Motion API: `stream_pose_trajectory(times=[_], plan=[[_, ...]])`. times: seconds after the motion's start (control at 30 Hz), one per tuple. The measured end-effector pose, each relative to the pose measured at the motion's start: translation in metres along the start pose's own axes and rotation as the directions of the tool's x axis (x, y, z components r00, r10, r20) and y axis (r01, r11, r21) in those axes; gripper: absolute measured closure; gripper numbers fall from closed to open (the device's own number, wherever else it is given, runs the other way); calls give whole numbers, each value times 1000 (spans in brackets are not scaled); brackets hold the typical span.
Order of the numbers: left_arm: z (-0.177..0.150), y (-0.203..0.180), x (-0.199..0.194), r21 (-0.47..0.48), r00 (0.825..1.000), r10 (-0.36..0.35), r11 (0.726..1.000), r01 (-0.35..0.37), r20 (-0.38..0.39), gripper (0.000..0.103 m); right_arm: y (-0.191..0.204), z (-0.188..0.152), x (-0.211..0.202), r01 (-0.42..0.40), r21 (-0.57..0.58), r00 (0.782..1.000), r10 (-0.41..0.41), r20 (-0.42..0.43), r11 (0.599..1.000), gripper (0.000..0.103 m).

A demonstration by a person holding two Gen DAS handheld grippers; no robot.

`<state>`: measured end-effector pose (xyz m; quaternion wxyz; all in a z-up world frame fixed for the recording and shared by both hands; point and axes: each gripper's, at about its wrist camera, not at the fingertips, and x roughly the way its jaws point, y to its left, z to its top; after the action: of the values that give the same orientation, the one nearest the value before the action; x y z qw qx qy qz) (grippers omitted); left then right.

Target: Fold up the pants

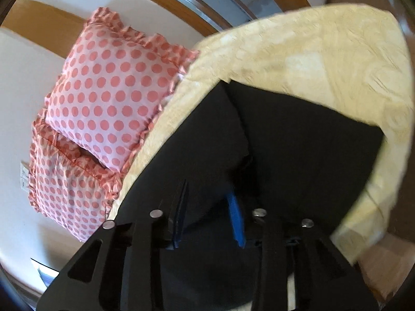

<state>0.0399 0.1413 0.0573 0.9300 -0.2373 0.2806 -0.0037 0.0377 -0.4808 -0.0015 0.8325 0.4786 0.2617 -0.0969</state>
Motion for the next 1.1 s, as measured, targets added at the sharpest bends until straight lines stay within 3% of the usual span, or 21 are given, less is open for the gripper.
stream_pose_trajectory(times=[0.07,0.17,0.3,0.4,0.5,0.6,0.67,0.7,0.73,0.77,0.83,0.9,0.97,1.1], plan=[[12,2,4,-20,1000,3,1000,-3,-1,2,-6,5,9,-40,32,999,41,-29,999,100],[32,-2,8,12,998,53,999,-53,17,2,-11,13,-18,-134,21,989,133,62,991,100],[70,-3,33,6,997,77,997,-76,-23,2,-20,19,-38,-114,10,987,112,118,993,100],[108,-7,86,14,985,137,991,-136,-102,13,-30,16,-30,-97,43,991,93,96,994,100],[136,-9,138,38,958,238,971,-235,-158,22,-35,14,-23,-89,47,993,84,88,995,100],[157,-5,195,50,915,332,943,-329,-229,32,-36,15,-20,-94,41,993,91,79,995,100],[167,-1,233,64,873,402,914,-400,-277,43,-35,17,-20,-91,26,993,89,79,995,100],[169,3,243,61,860,417,906,-419,-293,57,-34,17,-20,-93,18,993,91,81,996,100],[171,11,254,35,849,417,902,-430,-324,80,-33,18,-20,-93,13,992,92,82,996,100],[172,19,257,-4,848,404,902,-432,-343,88,-30,20,-19,-96,5,992,95,84,995,100],[172,32,241,-103,880,351,910,-401,-320,93,-26,23,-20,-110,-12,990,110,86,994,100],[172,32,211,-86,895,356,917,-390,-269,94,-21,26,-21,-116,-39,989,119,93,992,100],[165,25,145,-43,926,352,932,-360,-137,94,-16,29,-24,-116,-64,987,122,105,991,100],[117,38,25,-83,952,307,949,-305,19,87,-16,32,-33,-109,-77,982,119,144,991,100]])
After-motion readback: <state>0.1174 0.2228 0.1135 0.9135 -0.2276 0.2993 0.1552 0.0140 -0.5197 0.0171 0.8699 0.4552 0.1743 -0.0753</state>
